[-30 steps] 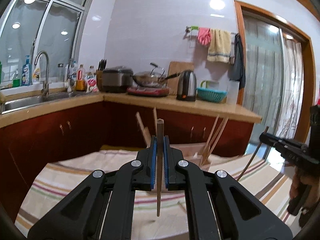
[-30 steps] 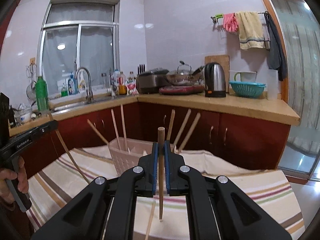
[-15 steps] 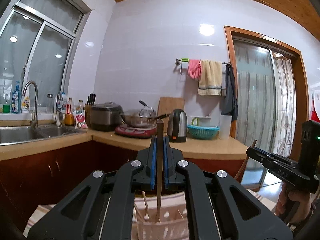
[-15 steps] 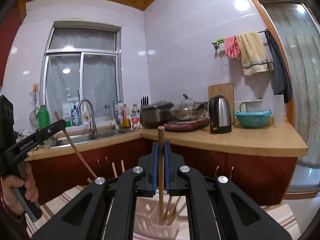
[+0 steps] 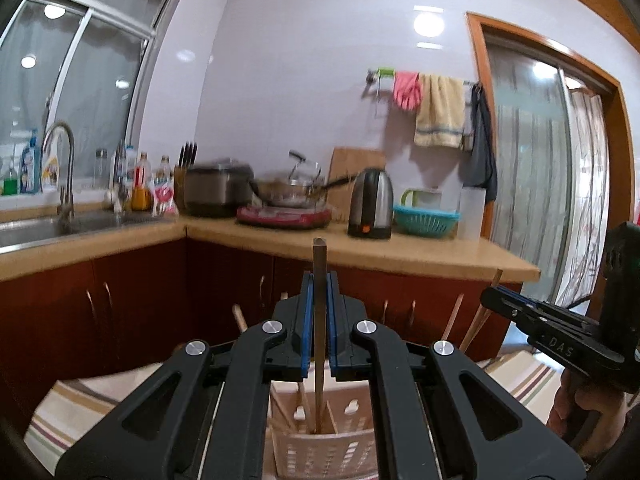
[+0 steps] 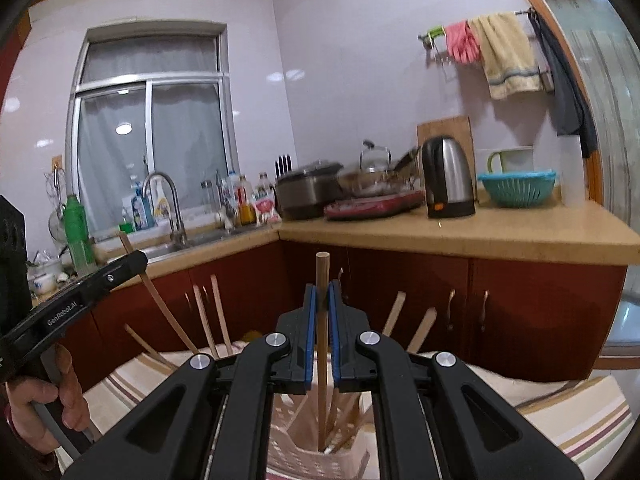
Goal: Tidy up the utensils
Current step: 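Lower both chopsticks into the holder and open both tools, then withdraw both open tools from the holder toward the last chopsticks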
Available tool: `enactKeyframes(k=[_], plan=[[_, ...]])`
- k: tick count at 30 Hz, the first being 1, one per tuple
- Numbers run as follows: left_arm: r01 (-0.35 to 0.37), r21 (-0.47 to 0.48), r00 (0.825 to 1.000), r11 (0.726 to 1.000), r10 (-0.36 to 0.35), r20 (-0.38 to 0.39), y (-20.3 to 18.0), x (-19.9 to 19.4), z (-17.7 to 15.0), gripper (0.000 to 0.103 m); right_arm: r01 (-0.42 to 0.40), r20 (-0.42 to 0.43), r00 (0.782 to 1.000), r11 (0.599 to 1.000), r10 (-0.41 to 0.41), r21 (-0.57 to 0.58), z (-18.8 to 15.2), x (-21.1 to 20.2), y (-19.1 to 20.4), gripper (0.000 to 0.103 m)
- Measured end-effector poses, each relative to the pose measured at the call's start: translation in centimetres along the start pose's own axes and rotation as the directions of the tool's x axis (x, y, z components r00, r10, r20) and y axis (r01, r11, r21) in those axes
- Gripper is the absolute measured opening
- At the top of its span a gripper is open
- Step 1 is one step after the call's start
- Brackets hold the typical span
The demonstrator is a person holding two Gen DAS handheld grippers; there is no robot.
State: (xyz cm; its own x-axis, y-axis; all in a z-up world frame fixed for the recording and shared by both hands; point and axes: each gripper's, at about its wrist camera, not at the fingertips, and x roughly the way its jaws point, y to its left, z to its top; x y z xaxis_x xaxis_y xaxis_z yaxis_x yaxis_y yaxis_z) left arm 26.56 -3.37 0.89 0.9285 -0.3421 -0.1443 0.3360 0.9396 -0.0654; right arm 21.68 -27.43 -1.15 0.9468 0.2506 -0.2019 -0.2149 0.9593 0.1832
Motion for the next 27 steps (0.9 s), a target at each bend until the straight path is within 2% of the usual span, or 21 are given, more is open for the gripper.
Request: enactKeyframes(k=[6, 14, 19, 21, 23, 27], plan=[[-0.008, -0.011, 0.997, 1.0, 0.007, -0.073, 0.6, 1.6, -2.5, 0.007, 0.014, -0.041, 0.999, 1.0, -0.015, -0.016, -1.4, 1.0, 0.1, 0.007], [-0.033, 0.011, 0.997, 0.999, 0.034, -0.076, 0.6, 1.8, -2.6, 0.01, 0.026, -0.049, 0.998, 0.999, -0.027, -0.027, -1.5, 1.2, 0.2, 0.007], [-0.036, -0.008, 0.995, 0.999, 0.035, -0.091, 0.8, 1.7, -2.5, 0.028, 0.026, -0.059, 0.998, 0.999, -0.027, -0.02, -1.3, 1.3, 0.2, 0.011], [-0.036, -0.009, 0.995, 0.999, 0.035, -0.09, 0.7, 1.5, -2.4, 0.032, 0.027, -0.057, 0.998, 0.999, -0.029, -0.027, -1.3, 1.0, 0.3, 0.021], [-0.037, -0.009, 0.996, 0.999, 0.037, -0.083, 0.7, 1.1, -2.3, 0.047, 0.033, -0.049, 0.998, 0.999, -0.035, -0.037, -1.2, 0.6, 0.6, 0.027], [-0.034, -0.018, 0.997, 0.999, 0.033, -0.075, 0.4, 0.7, -1.9, 0.056, 0.039, -0.043, 0.998, 0.998, -0.041, -0.052, -1.0, 0.1, 1.0, 0.038]])
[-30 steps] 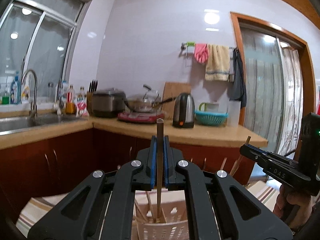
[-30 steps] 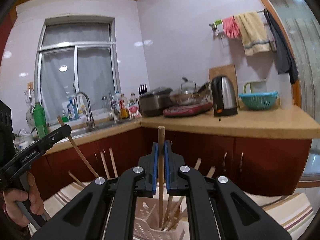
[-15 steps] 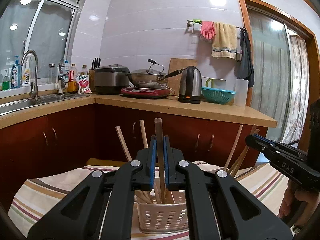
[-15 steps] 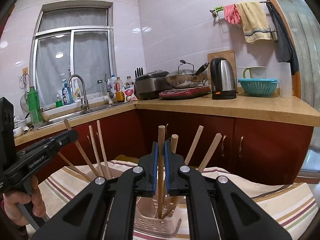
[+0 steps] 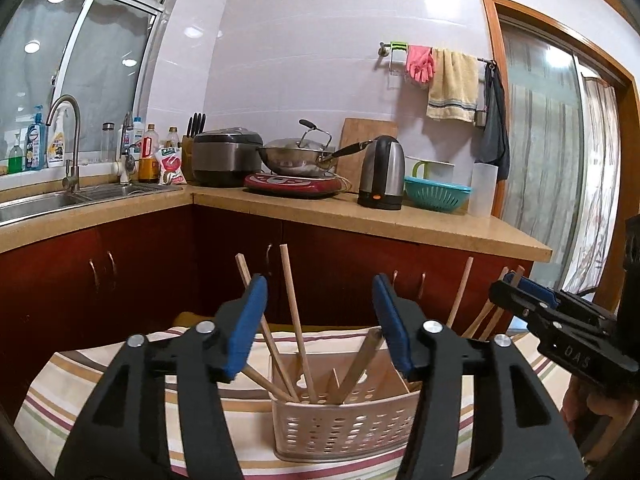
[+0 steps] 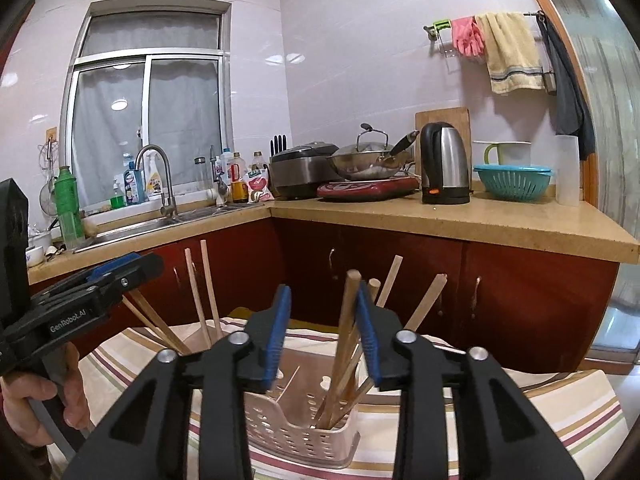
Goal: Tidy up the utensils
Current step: 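Withdraw both open tools from the holder toward the last chopsticks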
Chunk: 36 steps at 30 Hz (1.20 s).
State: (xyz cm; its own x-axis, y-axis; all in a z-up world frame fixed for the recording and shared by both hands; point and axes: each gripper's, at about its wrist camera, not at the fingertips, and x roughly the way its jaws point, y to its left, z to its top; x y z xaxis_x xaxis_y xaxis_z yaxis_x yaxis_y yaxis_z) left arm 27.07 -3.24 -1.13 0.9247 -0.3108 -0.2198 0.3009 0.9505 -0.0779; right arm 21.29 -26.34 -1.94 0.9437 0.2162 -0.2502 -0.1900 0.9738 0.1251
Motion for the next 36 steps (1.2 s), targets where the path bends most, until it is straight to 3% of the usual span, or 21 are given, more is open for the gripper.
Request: enactKeyframes(k=[3, 12, 23, 29, 36], plan=[[0.002, 0.0, 1.0, 1.0, -0.002, -0.002, -0.2, -0.1, 0.2, 0.059, 0.009, 0.006, 1.0, 1.0, -0.009, -0.006, 0.1, -0.4, 0.2, 0.045], [0.007, 0.004, 1.0, 1.0, -0.007, -0.001, -0.6, -1.0, 0.8, 0.07, 0.026, 0.024, 0.999, 1.0, -0.026, -0.002, 0.6, -1.8, 0.1, 0.052], [-0.001, 0.039, 0.999, 0.999, -0.001, 0.049, -3.1, -6.1, 1.0, 0.078, 0.063, 0.035, 0.997, 0.998, -0.063, -0.005, 0.0, -6.1, 0.1, 0.057], [-0.022, 0.065, 0.999, 0.998, 0.02, 0.043, -4.4, -9.0, -1.0, 0.079, 0.08, 0.008, 0.997, 0.997, -0.08, 0.018, -2.1, -8.9, -0.1, 0.057], [-0.061, 0.036, 0.998, 0.998, 0.061, -0.026, -4.2, -11.6, -5.2, 0.079, 0.12, -0.054, 0.991, 0.992, -0.119, 0.024, -6.6, -11.4, -0.3, 0.057]])
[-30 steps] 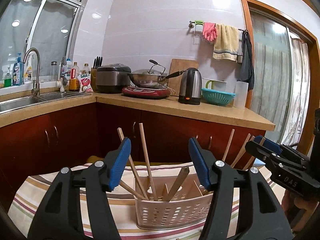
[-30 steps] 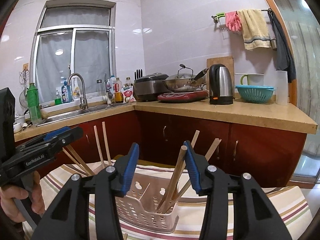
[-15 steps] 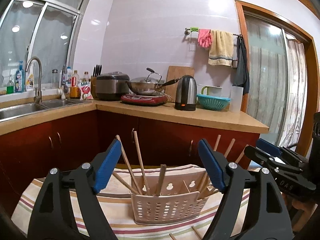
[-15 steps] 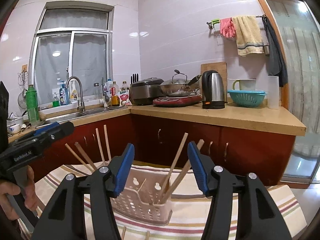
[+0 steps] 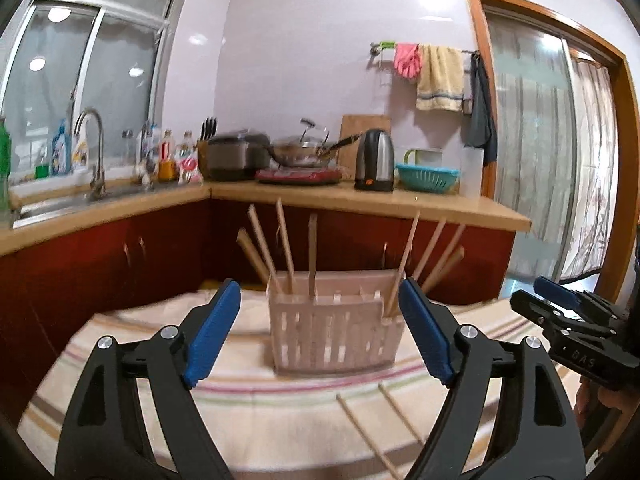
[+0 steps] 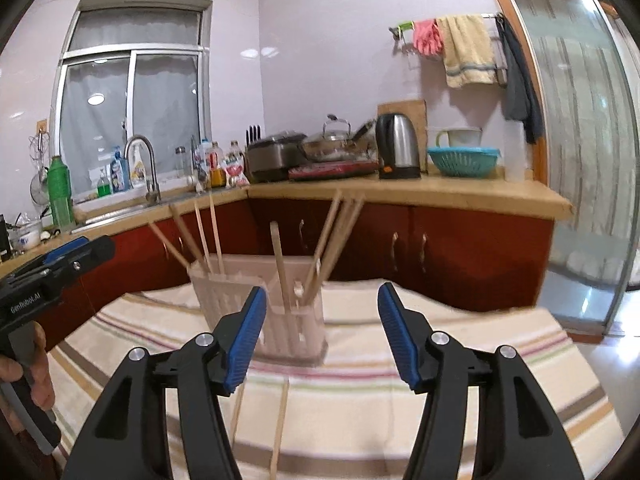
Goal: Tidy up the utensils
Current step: 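Withdraw both open tools from the holder toward the last chopsticks, then lower the right tool and close on a wooden chopstick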
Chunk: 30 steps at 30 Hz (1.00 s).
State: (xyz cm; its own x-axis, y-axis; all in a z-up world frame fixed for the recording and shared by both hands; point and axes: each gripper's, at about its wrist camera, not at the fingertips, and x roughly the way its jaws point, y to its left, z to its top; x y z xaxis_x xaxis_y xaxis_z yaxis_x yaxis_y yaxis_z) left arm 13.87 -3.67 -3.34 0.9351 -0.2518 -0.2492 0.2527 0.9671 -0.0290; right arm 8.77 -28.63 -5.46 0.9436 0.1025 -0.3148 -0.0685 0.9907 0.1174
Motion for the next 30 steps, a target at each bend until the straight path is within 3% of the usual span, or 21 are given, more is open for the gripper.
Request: enactKeyframes(k=[7, 16, 25, 30], plan=[[-0.075, -0.026, 0.994, 0.997, 0.073, -0.076, 1.0, -2.2, -4.5, 0.079, 0.035, -0.06, 0.998, 0.999, -0.036, -0.02, -5.5, -2.2, 0.4, 0.057], [-0.117, -0.061, 0.981, 0.991, 0.106, -0.162, 2.0, -4.3, -9.6, 0.079, -0.035, -0.187, 0.982, 0.999, 0.027, -0.039, -11.8, -3.1, 2.6, 0.051], [-0.113, -0.069, 0.972, 0.991, 0.096, -0.217, 1.5, -5.0, -12.4, 0.079, -0.091, -0.312, 0.948, 0.993, 0.064, -0.073, -14.6, -2.1, 4.1, 0.03], [-0.092, -0.072, 0.968, 0.993, 0.073, -0.239, 0.7, -4.8, -12.8, 0.079, -0.092, -0.364, 0.93, 0.992, 0.056, -0.083, -15.5, -1.7, 4.0, 0.01]])
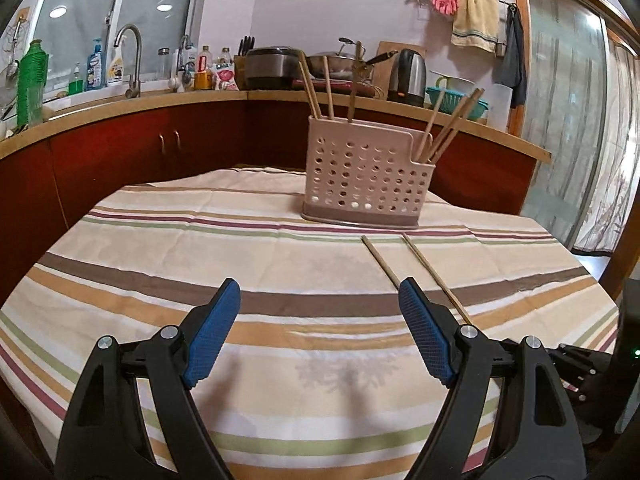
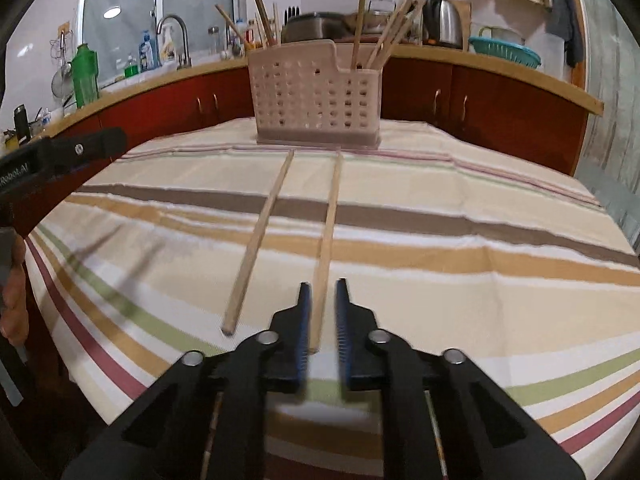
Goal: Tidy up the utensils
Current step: 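Lower the right tool and close on a wooden chopstick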
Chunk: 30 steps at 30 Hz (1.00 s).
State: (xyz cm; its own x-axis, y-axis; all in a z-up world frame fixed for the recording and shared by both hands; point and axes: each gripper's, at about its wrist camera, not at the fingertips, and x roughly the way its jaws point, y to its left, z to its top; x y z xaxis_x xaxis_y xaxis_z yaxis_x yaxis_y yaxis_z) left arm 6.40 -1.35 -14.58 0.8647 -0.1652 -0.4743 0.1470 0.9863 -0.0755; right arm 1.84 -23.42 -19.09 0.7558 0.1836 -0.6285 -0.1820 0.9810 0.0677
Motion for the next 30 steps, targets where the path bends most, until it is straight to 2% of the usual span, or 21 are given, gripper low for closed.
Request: enactKeyframes(k=[2, 11, 19, 27, 29, 30], plan=[[0.009, 0.006, 1.0, 1.0, -0.009, -0.007, -0.6, 0.1, -0.1, 0.079, 0.018, -0.003, 1.0, 1.0, -0.018, -0.007, -0.1, -0.3, -0.3, 0.006], [0.067, 0.036, 0.996, 0.997, -0.064, -0.067, -4.4, 1.7, -0.9, 0.079, 0.061, 0.008, 0.998, 0.996, -0.062, 0.067, -0.9, -1.6, -3.6, 0.006], [0.111, 0.065, 0.984, 0.992, -0.1, -0.144, -8.2, 3.7, -2.3, 0.079, 0.044, 0.026, 0.999, 0.993, -0.048, 0.108, -1.3, -2.2, -5.1, 0.006], [0.063, 0.064, 0.961, 0.996, -0.043, -0.272, -9.0, 6.2, -4.1, 0.079, 0.032, 0.039, 0.999, 0.991, -0.038, 0.129, -1.5, -2.4, -5.7, 0.006], [0.036, 0.093, 0.962, 0.995, -0.009, -0.274, -9.1, 6.2, -4.1, 0.079, 0.031, 0.038, 0.999, 0.991, -0.036, 0.128, -1.5, -2.4, -5.7, 0.006], [0.025, 0.109, 0.957, 0.994, 0.008, -0.291, -9.1, 6.4, -4.3, 0.078, 0.031, 0.037, 0.999, 0.991, -0.036, 0.127, -1.5, -2.4, -5.6, 0.006]])
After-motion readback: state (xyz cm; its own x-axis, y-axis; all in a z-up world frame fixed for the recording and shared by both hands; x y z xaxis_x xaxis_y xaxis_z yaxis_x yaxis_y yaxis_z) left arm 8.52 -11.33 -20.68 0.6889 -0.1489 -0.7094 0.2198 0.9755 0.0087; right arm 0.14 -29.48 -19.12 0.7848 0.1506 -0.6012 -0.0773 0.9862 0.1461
